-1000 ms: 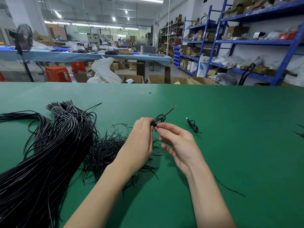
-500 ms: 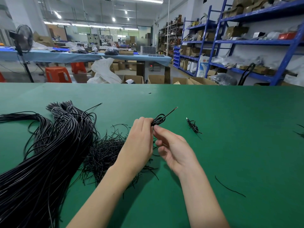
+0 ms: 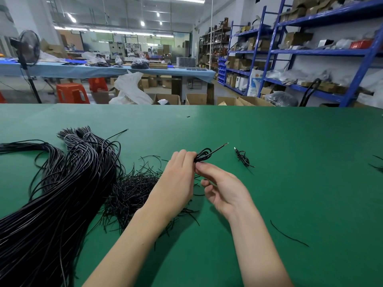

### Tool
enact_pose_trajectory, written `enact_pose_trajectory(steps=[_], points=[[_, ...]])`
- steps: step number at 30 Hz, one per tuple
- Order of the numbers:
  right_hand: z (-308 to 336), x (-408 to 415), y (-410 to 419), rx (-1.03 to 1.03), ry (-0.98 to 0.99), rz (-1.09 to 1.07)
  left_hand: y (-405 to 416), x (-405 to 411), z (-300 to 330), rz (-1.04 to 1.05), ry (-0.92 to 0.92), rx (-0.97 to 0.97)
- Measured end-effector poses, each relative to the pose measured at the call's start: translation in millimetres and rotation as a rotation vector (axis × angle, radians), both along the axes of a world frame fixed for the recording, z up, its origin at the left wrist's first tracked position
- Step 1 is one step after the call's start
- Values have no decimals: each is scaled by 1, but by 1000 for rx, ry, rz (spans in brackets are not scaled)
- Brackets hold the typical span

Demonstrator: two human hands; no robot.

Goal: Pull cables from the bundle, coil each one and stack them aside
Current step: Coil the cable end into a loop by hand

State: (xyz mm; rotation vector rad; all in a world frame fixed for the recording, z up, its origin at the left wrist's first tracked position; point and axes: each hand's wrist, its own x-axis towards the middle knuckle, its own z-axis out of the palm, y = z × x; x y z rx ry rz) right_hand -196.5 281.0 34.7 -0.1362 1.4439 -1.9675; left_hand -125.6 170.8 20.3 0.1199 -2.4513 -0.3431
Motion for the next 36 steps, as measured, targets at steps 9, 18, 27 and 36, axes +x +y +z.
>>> enact_pose_trajectory(steps=[9, 18, 27, 36], points=[[-4, -5, 3, 33, 9, -68, 2, -2, -1, -23, -101, -12], [-3, 3, -5, 191, 563, -315, 2, -7, 5, 11, -86, 220], [-26, 14, -18, 331, 1559, -541, -12, -4, 18, 105, -160, 600], [-7, 6, -8, -85, 404, -93, -16, -2, 13, -40, 131, 508]])
